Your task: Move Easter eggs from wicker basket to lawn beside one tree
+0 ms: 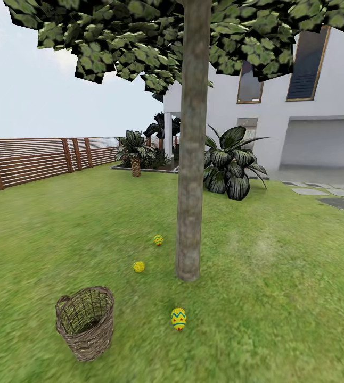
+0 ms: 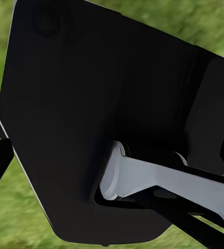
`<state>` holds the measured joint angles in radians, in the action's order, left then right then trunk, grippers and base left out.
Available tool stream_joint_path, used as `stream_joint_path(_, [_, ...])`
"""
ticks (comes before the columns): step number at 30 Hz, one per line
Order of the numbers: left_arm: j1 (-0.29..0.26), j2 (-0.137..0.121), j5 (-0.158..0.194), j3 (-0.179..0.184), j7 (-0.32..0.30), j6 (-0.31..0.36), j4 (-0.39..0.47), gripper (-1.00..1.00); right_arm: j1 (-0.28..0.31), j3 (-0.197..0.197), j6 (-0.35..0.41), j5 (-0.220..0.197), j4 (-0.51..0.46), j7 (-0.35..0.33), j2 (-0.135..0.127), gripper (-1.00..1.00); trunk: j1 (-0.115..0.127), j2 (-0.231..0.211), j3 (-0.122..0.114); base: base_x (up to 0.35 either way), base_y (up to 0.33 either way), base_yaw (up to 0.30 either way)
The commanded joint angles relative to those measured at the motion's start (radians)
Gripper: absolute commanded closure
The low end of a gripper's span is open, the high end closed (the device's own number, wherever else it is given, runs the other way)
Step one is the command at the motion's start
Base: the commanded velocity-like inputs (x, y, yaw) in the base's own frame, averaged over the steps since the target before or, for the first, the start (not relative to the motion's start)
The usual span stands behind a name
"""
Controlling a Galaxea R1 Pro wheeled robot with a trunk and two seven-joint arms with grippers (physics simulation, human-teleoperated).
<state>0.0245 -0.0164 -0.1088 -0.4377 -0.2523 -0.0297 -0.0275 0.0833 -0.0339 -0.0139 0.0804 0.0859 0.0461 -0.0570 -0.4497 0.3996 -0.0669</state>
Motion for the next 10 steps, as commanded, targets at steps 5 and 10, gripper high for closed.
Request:
stream_joint_path(5, [0.000,0.000,-0.010,-0.009,-0.002,-0.003,-0.001,-1.00,0.001,-0.003,-0.001,0.009,0.003,0.004,0.000,-1.00,0.000,0.000,0.000,0.000,0.000,0.000])
stream_joint_path(10, [0.000,0.000,-0.010,-0.009,-0.002,-0.003,-0.001,-1.00,0.001,-0.003,-0.001,0.009,0.003,0.003,0.000,-1.00,0.000,0.000,0.000,0.000,0.000,0.000])
